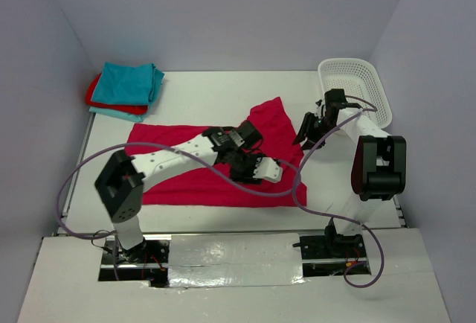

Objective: Fold and stack the t-shirts
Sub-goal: Fold the flattened tshirt in 1/3 of the way

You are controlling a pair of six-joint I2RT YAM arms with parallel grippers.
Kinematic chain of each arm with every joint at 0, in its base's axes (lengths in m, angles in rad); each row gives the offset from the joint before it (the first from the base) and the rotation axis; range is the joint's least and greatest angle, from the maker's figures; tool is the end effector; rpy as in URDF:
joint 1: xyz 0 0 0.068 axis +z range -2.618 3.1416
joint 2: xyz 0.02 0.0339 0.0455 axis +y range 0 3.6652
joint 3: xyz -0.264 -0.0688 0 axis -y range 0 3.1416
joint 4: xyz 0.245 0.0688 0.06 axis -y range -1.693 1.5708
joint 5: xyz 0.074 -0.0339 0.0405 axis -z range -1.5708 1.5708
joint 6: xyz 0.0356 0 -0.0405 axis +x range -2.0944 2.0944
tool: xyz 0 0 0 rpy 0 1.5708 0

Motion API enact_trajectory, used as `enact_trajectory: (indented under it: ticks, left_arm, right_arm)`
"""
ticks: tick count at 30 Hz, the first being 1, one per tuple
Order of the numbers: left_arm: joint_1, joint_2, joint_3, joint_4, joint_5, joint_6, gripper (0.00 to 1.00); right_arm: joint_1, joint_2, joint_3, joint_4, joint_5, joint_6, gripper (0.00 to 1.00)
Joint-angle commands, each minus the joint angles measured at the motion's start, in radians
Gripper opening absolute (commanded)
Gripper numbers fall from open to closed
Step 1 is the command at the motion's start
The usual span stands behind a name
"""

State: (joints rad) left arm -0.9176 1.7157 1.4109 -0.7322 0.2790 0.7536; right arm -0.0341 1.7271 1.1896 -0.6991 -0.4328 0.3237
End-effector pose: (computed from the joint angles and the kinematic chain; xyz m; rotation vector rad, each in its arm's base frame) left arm 0.2140 -0.2957 0.2653 1.9967 1.6710 -0.4223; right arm 0.3375 0.0034 0.1999 0.3958 2.7717 0.6768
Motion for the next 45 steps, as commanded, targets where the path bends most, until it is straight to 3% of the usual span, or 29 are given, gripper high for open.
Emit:
enact_trajectory:
  ticks: [1, 3, 11, 16, 19, 21, 24, 30, 38, 45]
  left_arm:
    - [-0.012, 0.123, 0.141, 0.105, 0.124, -0.043, 0.56]
    - [-0.044, 0.173, 0.125, 0.175, 0.112, -0.054, 0.57]
    - [-0.099, 0.219, 0.042, 0.192, 0.132, -0.042, 0.56]
    - [-0.132, 0.243, 0.004, 0.246, 0.057, -0.065, 0.56]
    - [-0.13, 0.248, -0.006, 0.275, 0.011, -0.068, 0.5]
    - [-0.132, 0.246, -0.021, 0.286, -0.018, -0.069, 0.41]
    - [-0.132, 0.246, -0.035, 0.3, -0.055, -0.071, 0.39]
    - [-0.124, 0.242, -0.027, 0.297, -0.121, -0.053, 0.41]
    - [-0.116, 0.209, 0.075, 0.211, -0.063, -0.054, 0.41]
    - [-0.118, 0.222, 0.051, 0.203, -0.041, -0.076, 0.51]
  right_arm:
    - [0.014, -0.021, -0.022, 0.053, -0.015, -0.04, 0.49]
    - [0.022, -0.006, -0.031, 0.061, 0.017, -0.035, 0.5]
    - [0.066, 0.069, -0.085, 0.095, 0.029, -0.028, 0.5]
    - [0.086, 0.097, -0.075, 0.109, 0.049, -0.023, 0.5]
    - [0.088, 0.118, -0.055, 0.089, 0.075, -0.037, 0.49]
    - [0.088, 0.118, -0.05, 0.081, 0.104, -0.04, 0.49]
    - [0.088, 0.114, -0.047, 0.075, 0.124, -0.035, 0.49]
    - [0.106, 0.108, -0.019, 0.038, 0.178, -0.054, 0.49]
    - [0.112, 0.104, 0.002, 0.023, 0.163, -0.055, 0.47]
    - [0.112, 0.114, 0.01, 0.023, 0.164, -0.055, 0.47]
